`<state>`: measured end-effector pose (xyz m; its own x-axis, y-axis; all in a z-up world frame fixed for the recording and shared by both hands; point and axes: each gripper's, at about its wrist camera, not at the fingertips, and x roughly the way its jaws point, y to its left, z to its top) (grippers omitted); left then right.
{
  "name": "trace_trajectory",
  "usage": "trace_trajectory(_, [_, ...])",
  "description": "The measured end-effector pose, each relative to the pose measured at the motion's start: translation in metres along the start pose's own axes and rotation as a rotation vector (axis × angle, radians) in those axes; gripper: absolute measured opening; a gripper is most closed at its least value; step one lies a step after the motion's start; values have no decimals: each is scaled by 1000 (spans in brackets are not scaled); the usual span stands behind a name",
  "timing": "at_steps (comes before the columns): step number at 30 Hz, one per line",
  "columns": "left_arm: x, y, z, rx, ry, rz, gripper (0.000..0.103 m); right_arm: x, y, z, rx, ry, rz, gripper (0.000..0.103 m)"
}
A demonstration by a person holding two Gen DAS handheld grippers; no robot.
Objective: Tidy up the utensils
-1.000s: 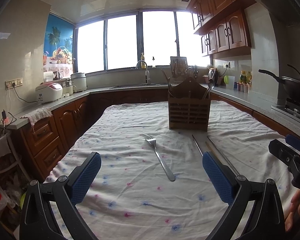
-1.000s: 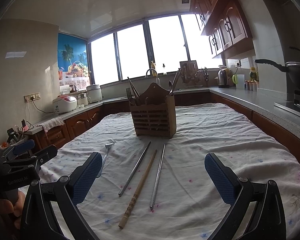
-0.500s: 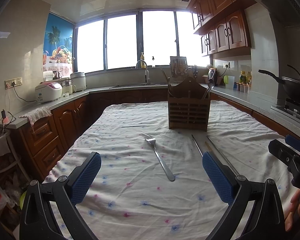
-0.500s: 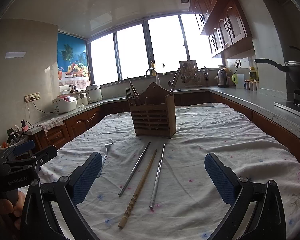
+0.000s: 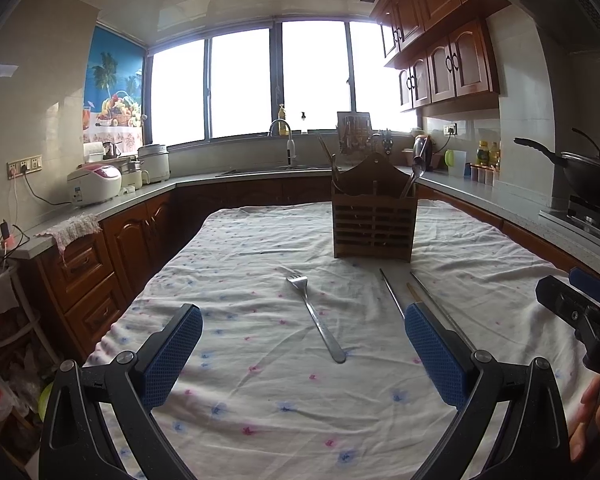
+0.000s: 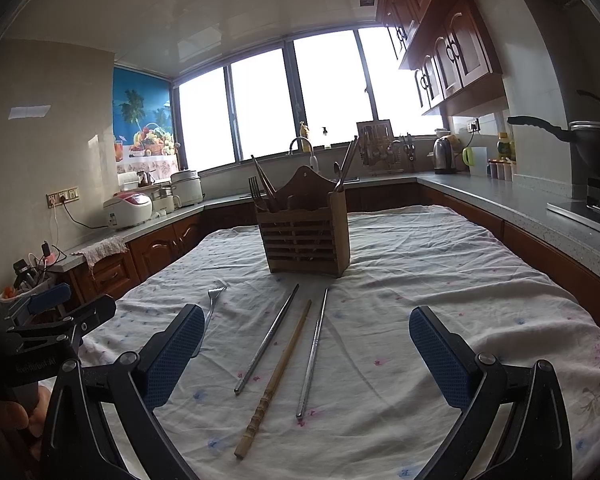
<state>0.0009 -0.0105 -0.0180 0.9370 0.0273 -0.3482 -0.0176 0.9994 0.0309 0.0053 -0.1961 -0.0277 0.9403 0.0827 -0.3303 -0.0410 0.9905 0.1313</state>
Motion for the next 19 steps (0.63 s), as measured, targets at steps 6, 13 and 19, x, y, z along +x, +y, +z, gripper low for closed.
trace_trajectory(6, [4,-2,2,0,10,-7,102,3,-2,3,2,8,-2,103])
trace_trajectory(13, [9,-5,5,1,21,-22,102,9,-3,4,9,26,-3,103])
trace_trajectory(19, [15,-7,6,0,38,-38,102,19,-9,11,32,60,2,103])
